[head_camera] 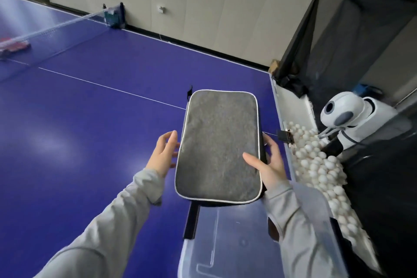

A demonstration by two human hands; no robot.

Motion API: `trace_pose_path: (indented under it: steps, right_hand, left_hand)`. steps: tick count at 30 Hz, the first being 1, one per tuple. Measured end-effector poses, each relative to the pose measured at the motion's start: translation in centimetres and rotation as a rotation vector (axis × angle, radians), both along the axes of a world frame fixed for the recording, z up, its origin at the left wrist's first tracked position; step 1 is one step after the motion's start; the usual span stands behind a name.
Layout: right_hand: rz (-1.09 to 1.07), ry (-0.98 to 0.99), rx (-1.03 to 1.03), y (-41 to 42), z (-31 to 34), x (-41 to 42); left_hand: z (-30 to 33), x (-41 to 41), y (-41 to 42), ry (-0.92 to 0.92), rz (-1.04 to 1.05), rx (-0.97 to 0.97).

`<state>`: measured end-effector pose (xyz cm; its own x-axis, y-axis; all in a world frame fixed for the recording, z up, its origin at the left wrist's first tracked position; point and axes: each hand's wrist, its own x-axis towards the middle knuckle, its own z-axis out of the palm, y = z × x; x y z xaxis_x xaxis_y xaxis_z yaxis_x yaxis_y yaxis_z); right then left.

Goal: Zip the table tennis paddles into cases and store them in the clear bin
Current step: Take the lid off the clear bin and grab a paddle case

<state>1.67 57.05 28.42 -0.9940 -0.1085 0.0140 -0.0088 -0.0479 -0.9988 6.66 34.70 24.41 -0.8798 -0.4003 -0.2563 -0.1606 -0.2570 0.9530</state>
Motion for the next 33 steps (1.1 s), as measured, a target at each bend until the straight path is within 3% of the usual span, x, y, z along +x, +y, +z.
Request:
trace_pose_path:
  steps: [9,16,19,27,33]
  right_hand:
    - [0.31,-0.025,0.054,-17.2,-4.4,15.0]
    - [0.389,-0.047,0.226,-27.0,-7.5,19.7]
    - [0.318,0.0,0.375,-29.6,-7.5,19.6]
    - [0.28,0.436,0.514,-39.9,-2.5,13.5]
    - [0.391,0.462,0.559,-46.4,-0.2,8.9]
  left_hand:
    - [0.2,16.2,-16.4,-0.086,0.156,0.019]
    - [-1.9,23.0,-24.9,-0.026,0.318,-0.099]
    - [-2.9,23.5,-27.5,-0.019,0.322,-0.254]
    - [-4.1,21.9,-33.6,-0.129,0.22,-0.753]
    - [-3.4,19.2,-37.4,-0.121,0.075,-0.972]
